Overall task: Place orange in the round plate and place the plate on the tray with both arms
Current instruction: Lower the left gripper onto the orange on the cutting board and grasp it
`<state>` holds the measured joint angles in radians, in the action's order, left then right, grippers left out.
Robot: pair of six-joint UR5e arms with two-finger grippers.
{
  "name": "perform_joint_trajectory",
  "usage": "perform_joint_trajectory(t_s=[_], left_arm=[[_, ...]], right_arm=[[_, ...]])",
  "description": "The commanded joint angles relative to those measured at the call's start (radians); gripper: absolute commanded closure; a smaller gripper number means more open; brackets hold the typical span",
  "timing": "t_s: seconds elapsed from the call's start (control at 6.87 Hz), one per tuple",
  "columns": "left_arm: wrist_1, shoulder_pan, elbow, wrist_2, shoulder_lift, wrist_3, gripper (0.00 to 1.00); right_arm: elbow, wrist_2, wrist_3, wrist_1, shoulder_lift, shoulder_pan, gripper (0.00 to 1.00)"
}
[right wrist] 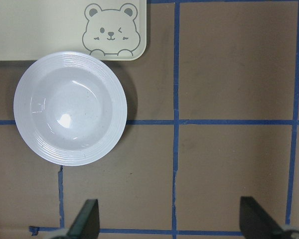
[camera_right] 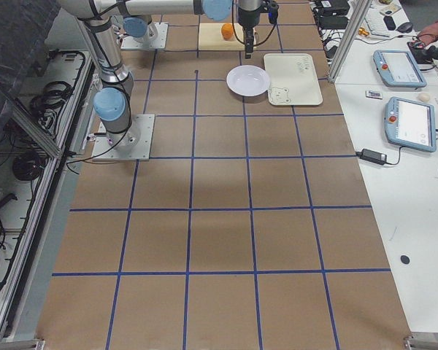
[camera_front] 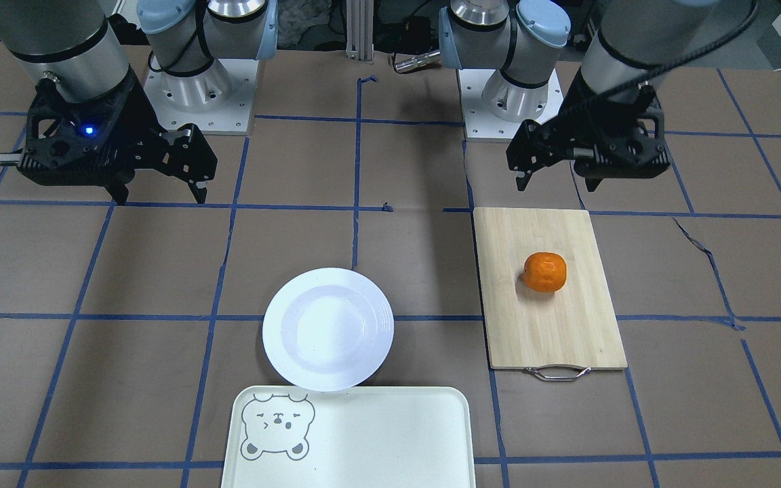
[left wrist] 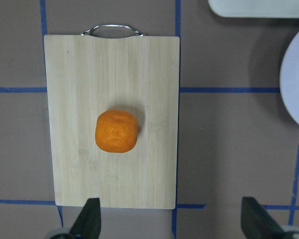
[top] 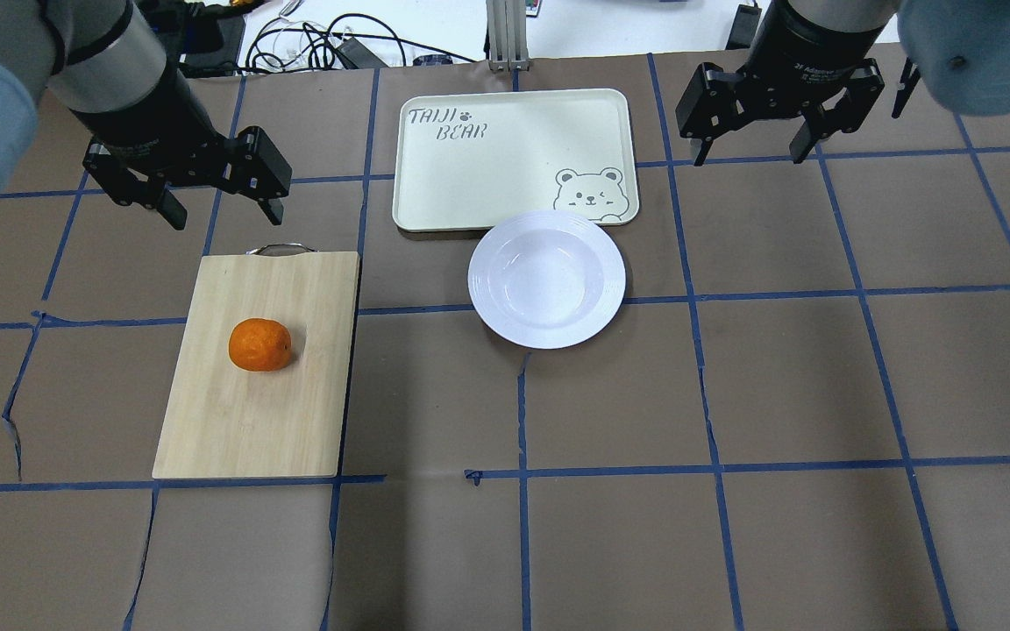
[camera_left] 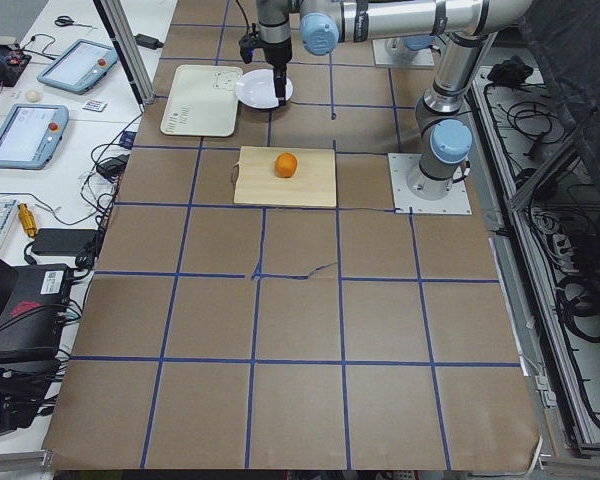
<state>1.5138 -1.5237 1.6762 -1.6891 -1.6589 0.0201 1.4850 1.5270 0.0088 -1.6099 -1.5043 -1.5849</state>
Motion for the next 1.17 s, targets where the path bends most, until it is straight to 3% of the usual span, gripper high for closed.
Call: perform_joint_trajectory(t_s=[0.0, 0.15, 0.73, 0.87, 1.02], left_arm=[[-0.151, 0.014, 0.104, -0.101, -0.111, 0.012, 0.00], [-0.241, 0.017, 0.138, -0.101, -0.172, 0.106, 0.00], [-0.291, 0.071, 0.169, -0.089, -0.277, 0.267, 0.07], [-0.291, 0.073, 0.172, -0.074, -0.286, 0.273, 0.27], [-0.291, 0.076, 0.171, -0.070, -0.286, 0.299, 0.76]], right_arm=[[0.000, 0.002, -0.001, 0.002, -0.004, 0.002, 0.00], [0.001, 0.001, -0.001, 0.001, -0.002, 0.006, 0.00], [0.003, -0.001, -0.003, 0.004, -0.002, 0.016, 0.00], [0.012, -0.005, -0.004, 0.004, -0.002, 0.017, 0.00], [0.017, -0.005, -0.006, 0.004, -0.002, 0.017, 0.00]])
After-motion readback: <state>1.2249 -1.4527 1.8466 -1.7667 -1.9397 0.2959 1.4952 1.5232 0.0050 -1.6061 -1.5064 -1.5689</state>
